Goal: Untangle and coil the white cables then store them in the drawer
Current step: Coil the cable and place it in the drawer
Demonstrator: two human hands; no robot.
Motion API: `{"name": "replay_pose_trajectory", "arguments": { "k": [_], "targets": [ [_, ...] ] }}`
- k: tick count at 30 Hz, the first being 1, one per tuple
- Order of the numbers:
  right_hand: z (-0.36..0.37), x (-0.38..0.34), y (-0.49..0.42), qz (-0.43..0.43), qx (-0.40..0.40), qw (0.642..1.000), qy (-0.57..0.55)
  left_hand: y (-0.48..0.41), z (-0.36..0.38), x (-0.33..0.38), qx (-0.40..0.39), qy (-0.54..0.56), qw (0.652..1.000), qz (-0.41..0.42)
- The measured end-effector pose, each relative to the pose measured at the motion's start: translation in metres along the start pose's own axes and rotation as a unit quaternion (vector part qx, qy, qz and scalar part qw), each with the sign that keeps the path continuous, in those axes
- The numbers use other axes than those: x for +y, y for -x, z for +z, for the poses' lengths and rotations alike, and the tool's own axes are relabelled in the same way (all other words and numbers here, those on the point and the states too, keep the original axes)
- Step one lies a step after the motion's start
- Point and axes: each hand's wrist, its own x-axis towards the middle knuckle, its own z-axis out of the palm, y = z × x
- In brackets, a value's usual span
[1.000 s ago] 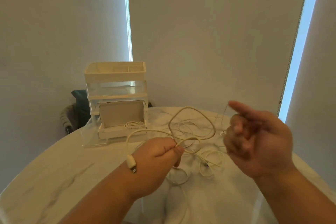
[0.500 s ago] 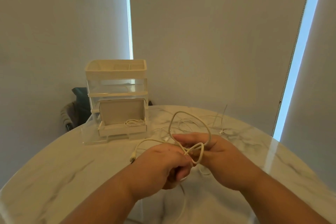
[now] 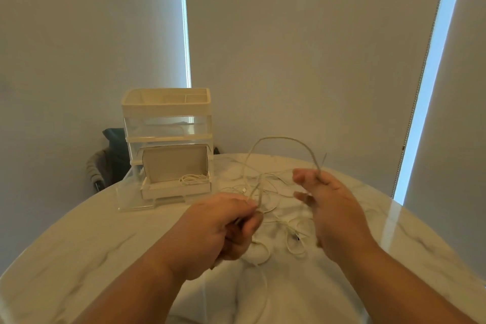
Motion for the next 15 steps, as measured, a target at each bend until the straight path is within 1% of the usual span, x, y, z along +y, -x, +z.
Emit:
{"name": "replay_pose_trajectory", "arguments": {
  "k": [2,3,4,5,6,7,8,10,12,14,15],
  "targets": [
    [-0.006,-0.006,-0.008,0.011,0.051,0.990,-0.132,-0.001,-0.006,0.000,0.032,-0.007,0.999,0.006],
    [-0.012,-0.009,-0.011,0.017,0.070,0.985,-0.156,-0.001,-0.007,-0.001,0.046,-0.003,0.999,0.010],
    [-0.019,-0.010,-0.015,0.029,0.085,0.986,-0.140,-0.002,-0.008,-0.001,0.057,0.007,0.998,0.017],
    [-0.025,-0.009,-0.019,0.046,0.091,0.990,-0.093,-0.003,-0.009,-0.001,0.065,0.023,0.997,0.025],
    [-0.028,-0.007,-0.023,0.070,0.079,0.994,-0.019,-0.003,-0.010,-0.001,0.073,0.041,0.996,0.033],
    [-0.029,-0.007,-0.023,0.095,0.053,0.992,0.069,-0.004,-0.010,-0.001,0.078,0.062,0.994,0.037],
    [-0.028,-0.009,-0.020,0.119,0.015,0.981,0.150,-0.004,-0.009,0.000,0.082,0.084,0.993,0.034],
    [-0.024,-0.016,-0.007,0.155,-0.076,0.945,0.278,-0.004,-0.006,0.002,0.087,0.122,0.989,0.016],
    [-0.016,-0.025,0.006,0.165,-0.141,0.905,0.366,-0.005,-0.003,0.004,0.102,0.133,0.986,0.007],
    [-0.012,-0.031,0.012,0.178,-0.170,0.874,0.420,-0.006,-0.001,0.005,0.116,0.115,0.986,0.008],
    [-0.010,-0.032,0.013,0.187,-0.175,0.867,0.428,-0.006,0.000,0.004,0.121,0.105,0.987,0.009]
  ]
}}
